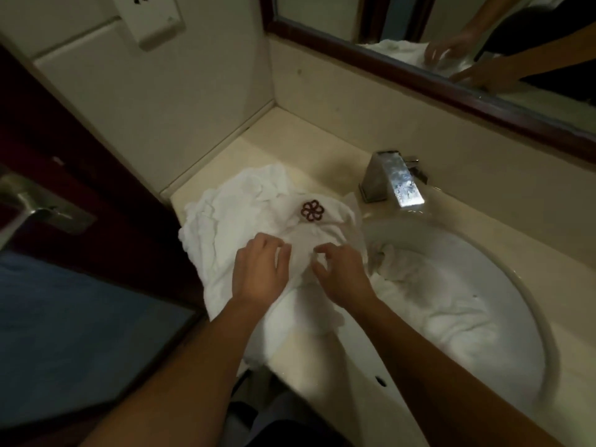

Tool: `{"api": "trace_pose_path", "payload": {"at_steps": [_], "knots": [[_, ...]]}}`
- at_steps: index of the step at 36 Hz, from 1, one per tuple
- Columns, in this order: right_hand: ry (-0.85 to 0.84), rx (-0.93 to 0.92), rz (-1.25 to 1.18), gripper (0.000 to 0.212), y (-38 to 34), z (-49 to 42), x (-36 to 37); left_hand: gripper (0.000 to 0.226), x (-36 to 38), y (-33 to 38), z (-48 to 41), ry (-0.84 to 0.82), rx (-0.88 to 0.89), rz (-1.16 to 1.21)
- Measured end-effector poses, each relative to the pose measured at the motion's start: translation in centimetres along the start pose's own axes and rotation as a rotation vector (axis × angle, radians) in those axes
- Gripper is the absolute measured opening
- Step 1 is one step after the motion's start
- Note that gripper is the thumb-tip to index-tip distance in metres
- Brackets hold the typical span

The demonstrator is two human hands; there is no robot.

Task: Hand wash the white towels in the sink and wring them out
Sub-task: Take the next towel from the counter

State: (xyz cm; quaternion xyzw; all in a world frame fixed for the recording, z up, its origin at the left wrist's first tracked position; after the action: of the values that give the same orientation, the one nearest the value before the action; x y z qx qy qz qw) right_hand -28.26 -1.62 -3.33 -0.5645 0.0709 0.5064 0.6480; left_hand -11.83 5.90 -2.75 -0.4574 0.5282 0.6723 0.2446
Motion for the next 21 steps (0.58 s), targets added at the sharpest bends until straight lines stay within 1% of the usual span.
{"api": "trace_pose_path", "payload": {"at_steps": [5, 6, 8, 10, 11, 13, 16, 19, 21], "knots": [[-0.093, -0.086, 0.009, 0.057, 0.6, 1.8, 1.6, 0.052, 1.6, -1.9, 4.3, -0.017, -0.026, -0.091], [-0.066, -0.120, 0.020, 0.054, 0.9, 1.9, 2.0, 0.050, 1.8, -2.1, 4.9, -0.004, -0.024, -0.093], [0.050, -0.170, 0.037, 0.036, 1.7, 1.9, 2.8, 0.046, 2.1, -2.4, 6.2, 0.025, -0.020, -0.092], [0.136, -0.138, 0.050, 0.018, 1.8, 1.6, 2.9, 0.042, 2.1, -2.4, 7.1, 0.053, -0.012, -0.122], [0.151, -0.138, 0.050, 0.014, 1.4, 1.5, 2.9, 0.042, 2.1, -2.3, 7.3, 0.055, -0.017, -0.134], [0.152, -0.185, 0.058, 0.014, 0.5, 1.2, 2.5, 0.042, 2.1, -2.3, 7.5, 0.047, -0.051, -0.131], [0.124, -0.223, 0.059, 0.017, -1.2, 1.4, 1.5, 0.047, 1.7, -1.4, 7.3, 0.035, -0.079, -0.067], [0.108, -0.219, 0.030, 0.018, -2.8, 1.6, 0.0, 0.047, -0.3, 0.8, 6.1, -0.024, -0.174, 0.065], [0.135, -0.215, -0.043, 0.016, -3.6, 1.8, -1.3, 0.045, -1.7, 2.1, 4.4, -0.030, -0.217, 0.171]]}}
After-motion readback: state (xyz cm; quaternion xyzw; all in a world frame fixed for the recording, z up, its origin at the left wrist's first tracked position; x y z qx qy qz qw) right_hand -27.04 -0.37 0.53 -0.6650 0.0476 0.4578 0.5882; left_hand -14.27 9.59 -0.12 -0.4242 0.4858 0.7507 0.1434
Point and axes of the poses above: each hand's wrist, its own z-axis away from the middle knuckle, its own x-axis out of the palm, y = z × x, the point moved 1 cm from there along -z, towards the middle knuckle, and after that the axes turned 8 degrees about -y, right-handed, at the moved point
